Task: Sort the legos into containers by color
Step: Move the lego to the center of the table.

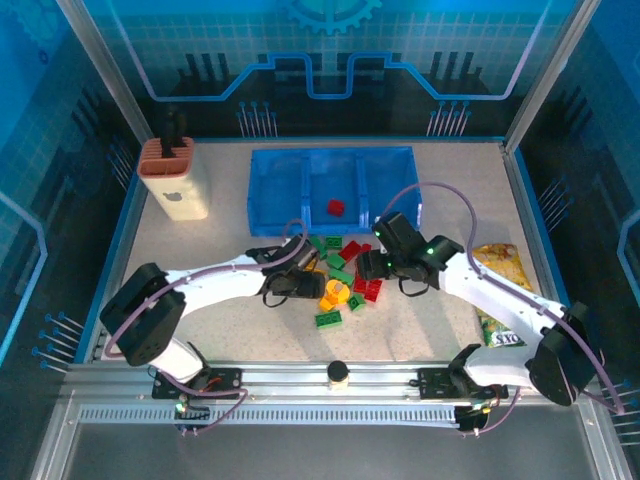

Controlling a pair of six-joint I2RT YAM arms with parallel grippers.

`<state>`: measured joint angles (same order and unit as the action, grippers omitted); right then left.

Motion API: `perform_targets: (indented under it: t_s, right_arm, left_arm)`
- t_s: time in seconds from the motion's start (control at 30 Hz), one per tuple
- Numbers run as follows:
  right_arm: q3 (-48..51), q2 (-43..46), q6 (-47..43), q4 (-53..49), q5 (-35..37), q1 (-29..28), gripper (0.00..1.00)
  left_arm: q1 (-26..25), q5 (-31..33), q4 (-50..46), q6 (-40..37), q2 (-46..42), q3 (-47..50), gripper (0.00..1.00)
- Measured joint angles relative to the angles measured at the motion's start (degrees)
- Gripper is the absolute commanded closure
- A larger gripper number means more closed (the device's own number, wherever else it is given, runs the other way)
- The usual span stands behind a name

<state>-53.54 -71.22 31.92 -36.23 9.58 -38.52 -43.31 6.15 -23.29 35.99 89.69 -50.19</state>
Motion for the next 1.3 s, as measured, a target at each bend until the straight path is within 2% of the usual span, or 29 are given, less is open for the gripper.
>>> perform_targets:
  t_s: [0.43,0.77,1.03,1.3]
  right_arm:
    - [3.0,1.9,1.3,4.2,-1.2,0.3,0.33]
    - [4.5,1.9,1.6,5.4,-2.0,0.5,0.33]
    - [5.2,1.2,2.2,7.0,-3.0,0.7,0.33]
    - [5.2,-0.2,2.6,8.1,-4.2,0.7,0.34]
  left_arm:
    - [-0.1,-0.5,0.2,0.7,7.4,-4.2,0.24]
    - [-0.8,1.2,-2.6,1.2,10.1,-7.1,0.28]
    - [-0.6,1.7,2.0,1.6,5.7,-1.2,0.28]
    - [3.2,0.6,3.9,3.1,-0.6,5.4,0.28]
